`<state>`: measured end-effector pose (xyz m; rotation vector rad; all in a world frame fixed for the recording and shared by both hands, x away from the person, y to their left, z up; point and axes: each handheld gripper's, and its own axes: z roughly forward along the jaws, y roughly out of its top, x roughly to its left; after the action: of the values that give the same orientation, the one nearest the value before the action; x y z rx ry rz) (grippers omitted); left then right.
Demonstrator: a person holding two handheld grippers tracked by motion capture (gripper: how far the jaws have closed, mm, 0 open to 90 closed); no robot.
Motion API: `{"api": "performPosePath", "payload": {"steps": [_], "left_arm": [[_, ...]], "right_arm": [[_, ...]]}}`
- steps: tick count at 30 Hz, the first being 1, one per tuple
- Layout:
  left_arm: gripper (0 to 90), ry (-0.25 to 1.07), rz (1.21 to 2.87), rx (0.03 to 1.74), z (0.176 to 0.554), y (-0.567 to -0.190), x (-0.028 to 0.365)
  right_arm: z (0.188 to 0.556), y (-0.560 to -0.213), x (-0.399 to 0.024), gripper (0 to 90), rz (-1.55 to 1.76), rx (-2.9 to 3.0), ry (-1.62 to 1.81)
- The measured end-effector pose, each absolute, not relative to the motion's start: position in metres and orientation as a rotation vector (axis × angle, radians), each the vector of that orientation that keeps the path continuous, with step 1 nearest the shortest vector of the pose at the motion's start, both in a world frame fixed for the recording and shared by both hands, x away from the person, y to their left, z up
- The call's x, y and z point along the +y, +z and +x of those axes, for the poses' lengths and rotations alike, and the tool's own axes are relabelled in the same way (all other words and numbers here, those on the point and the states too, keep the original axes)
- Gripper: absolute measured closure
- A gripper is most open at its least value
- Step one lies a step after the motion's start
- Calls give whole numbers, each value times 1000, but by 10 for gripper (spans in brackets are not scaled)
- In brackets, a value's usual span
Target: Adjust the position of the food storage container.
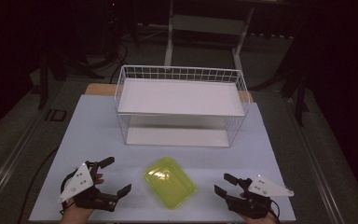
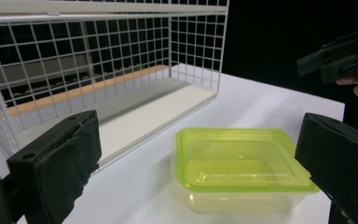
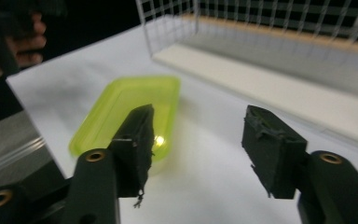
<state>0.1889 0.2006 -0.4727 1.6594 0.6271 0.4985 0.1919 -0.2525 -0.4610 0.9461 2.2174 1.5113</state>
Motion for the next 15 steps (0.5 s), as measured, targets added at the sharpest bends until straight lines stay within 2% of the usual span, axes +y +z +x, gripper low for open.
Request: {"api": "performPosePath", "payload": {"steps": [4,8,15], "left_arm": [[8,495,1668,613,189,-472,197],[8,490,1670,611,189,-472,196],[7,484,1676,603,189,-473,194]], "right_arm": [[190,-468,-239,553,917,2303,1476],[186,-471,-224,582,878,2366,1460],[183,-484,-205,710,898,2463,1417]]}}
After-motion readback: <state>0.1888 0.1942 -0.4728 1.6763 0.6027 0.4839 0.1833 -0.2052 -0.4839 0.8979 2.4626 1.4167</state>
